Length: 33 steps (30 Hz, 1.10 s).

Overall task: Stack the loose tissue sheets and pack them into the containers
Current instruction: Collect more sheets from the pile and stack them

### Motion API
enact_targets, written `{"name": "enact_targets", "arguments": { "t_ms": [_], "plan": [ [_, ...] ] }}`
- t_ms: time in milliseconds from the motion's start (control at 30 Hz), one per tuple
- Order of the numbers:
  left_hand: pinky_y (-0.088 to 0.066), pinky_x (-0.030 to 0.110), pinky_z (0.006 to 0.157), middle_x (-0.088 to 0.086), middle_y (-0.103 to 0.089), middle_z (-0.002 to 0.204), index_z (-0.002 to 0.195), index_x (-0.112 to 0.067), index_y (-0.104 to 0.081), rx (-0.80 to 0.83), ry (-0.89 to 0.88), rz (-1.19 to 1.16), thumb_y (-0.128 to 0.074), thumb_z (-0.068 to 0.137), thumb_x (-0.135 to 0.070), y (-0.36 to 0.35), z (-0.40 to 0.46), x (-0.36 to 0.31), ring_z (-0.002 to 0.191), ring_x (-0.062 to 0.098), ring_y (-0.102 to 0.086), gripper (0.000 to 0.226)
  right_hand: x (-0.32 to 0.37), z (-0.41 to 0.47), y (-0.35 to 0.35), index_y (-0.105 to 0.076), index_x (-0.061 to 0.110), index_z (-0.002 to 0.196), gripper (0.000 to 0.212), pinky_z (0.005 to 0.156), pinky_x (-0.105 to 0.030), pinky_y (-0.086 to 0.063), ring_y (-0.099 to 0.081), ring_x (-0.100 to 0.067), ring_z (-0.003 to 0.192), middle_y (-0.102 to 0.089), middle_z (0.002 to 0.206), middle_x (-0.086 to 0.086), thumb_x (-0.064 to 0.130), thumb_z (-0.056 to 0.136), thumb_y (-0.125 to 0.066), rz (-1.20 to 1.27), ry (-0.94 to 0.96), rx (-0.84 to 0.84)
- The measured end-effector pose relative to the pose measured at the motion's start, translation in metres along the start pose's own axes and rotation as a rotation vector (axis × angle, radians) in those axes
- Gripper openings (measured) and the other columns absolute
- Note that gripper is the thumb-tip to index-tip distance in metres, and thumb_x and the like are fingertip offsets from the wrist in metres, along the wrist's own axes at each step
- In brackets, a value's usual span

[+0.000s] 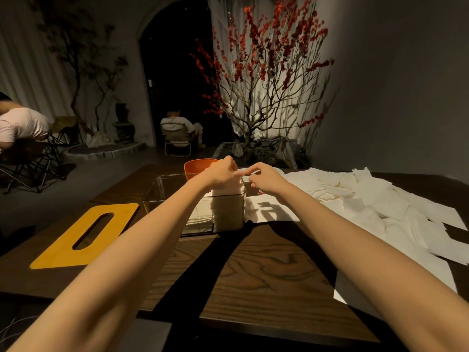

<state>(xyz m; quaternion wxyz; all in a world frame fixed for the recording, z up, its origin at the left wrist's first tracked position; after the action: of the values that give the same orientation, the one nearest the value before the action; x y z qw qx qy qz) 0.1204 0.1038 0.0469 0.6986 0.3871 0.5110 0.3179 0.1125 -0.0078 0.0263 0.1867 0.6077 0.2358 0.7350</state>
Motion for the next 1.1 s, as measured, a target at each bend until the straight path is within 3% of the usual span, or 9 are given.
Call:
{"name": "enact_targets", "arguments": {
  "t_ms": [67, 200, 333, 500, 667, 733, 933, 1100],
  "plan": [
    [-0.045, 0.036, 0.092, 0.014, -0.057, 0.12, 0.125, -0.005, -0.049, -0.023, -0.048, 0.016, -0.056, 0.096, -0.031, -0.001, 0.002, -0.011, 0.108, 0.026, -0.055, 0.038, 0.0, -0.004, 0.007, -0.05, 0.009, 0.116, 0.019, 0.057, -0.021, -0.041, -0.051, -0.019, 0.088, -0.051, 0.105, -0.008, 0.011, 0.098, -0.043, 0.0, -0.009, -0.025],
    [-0.041, 0.025, 0.076, 0.004, -0.056, 0.099, 0.115, -0.009, -0.058, -0.043, -0.146, -0.055, -0.061, 0.093, -0.021, -0.005, 0.002, -0.033, 0.09, 0.015, -0.052, 0.025, -0.005, -0.013, 0.024, -0.046, 0.012, 0.104, 0.008, 0.06, -0.024, -0.044, -0.052, -0.018, 0.082, -0.054, 0.102, -0.011, 0.01, 0.098, -0.04, -0.028, -0.021, -0.064],
    [-0.041, 0.023, 0.073, 0.005, -0.061, 0.104, 0.112, -0.011, -0.061, -0.073, -0.191, -0.06, -0.061, 0.093, -0.019, -0.016, 0.003, -0.057, 0.091, 0.015, -0.055, 0.02, -0.017, -0.029, 0.049, -0.044, 0.009, 0.092, 0.014, 0.056, -0.021, -0.04, -0.045, -0.024, 0.077, -0.051, 0.115, -0.034, 0.003, 0.098, -0.032, -0.074, -0.054, -0.085],
    [-0.044, 0.026, 0.076, 0.009, -0.063, 0.113, 0.113, -0.011, -0.061, -0.039, -0.234, -0.039, -0.059, 0.094, -0.02, -0.04, 0.008, -0.084, 0.093, 0.016, -0.055, 0.02, -0.046, -0.045, 0.083, -0.048, 0.012, 0.102, 0.019, 0.065, -0.027, -0.043, -0.051, -0.014, 0.074, -0.053, 0.104, -0.012, 0.001, 0.098, -0.032, -0.07, -0.12, -0.132],
    [-0.042, 0.025, 0.076, 0.007, -0.062, 0.113, 0.114, -0.01, -0.06, 0.035, -0.249, -0.055, -0.06, 0.094, -0.021, -0.067, 0.009, -0.107, 0.093, 0.015, -0.054, 0.023, -0.064, -0.064, 0.108, -0.053, 0.004, 0.102, 0.023, 0.076, -0.038, -0.046, -0.053, -0.027, 0.085, -0.058, 0.108, -0.022, -0.003, 0.096, -0.033, -0.143, -0.149, -0.149],
    [-0.044, 0.026, 0.079, 0.008, -0.062, 0.116, 0.115, -0.01, -0.06, 0.071, -0.245, -0.061, -0.06, 0.094, -0.02, -0.078, 0.011, -0.113, 0.096, 0.016, -0.055, 0.023, -0.072, -0.066, 0.117, -0.058, -0.005, 0.108, 0.026, 0.077, -0.035, -0.044, -0.056, -0.035, 0.096, -0.059, 0.116, -0.02, -0.002, 0.095, -0.036, -0.173, -0.141, -0.172],
    [-0.047, 0.026, 0.083, 0.013, -0.061, 0.121, 0.115, -0.007, -0.061, 0.113, -0.218, -0.106, -0.058, 0.095, -0.013, -0.102, 0.024, -0.118, 0.105, 0.021, -0.058, 0.022, -0.097, -0.052, 0.131, -0.058, 0.007, 0.122, 0.03, 0.092, -0.03, -0.047, -0.054, -0.022, 0.113, -0.055, 0.128, -0.011, 0.002, 0.093, -0.05, -0.259, -0.135, -0.192],
    [-0.046, 0.021, 0.07, 0.014, -0.061, 0.118, 0.115, -0.006, -0.061, 0.138, -0.148, -0.156, -0.056, 0.095, -0.009, -0.121, 0.045, -0.11, 0.098, 0.02, -0.057, 0.021, -0.108, -0.035, 0.122, -0.049, 0.008, 0.136, 0.046, 0.099, -0.03, -0.045, -0.049, -0.025, 0.124, -0.049, 0.139, -0.013, -0.003, 0.092, -0.052, -0.38, -0.112, -0.18]
  ]
}}
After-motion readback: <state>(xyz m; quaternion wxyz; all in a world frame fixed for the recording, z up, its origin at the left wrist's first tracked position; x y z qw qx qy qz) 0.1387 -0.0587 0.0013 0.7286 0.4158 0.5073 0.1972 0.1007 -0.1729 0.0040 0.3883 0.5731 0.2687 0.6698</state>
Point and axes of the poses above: each hand's wrist, its own z-axis towards the middle knuckle, its own y-axis out of the back of the hand, x = y × z, the point moved 9 cm from there along z, towards the middle knuckle
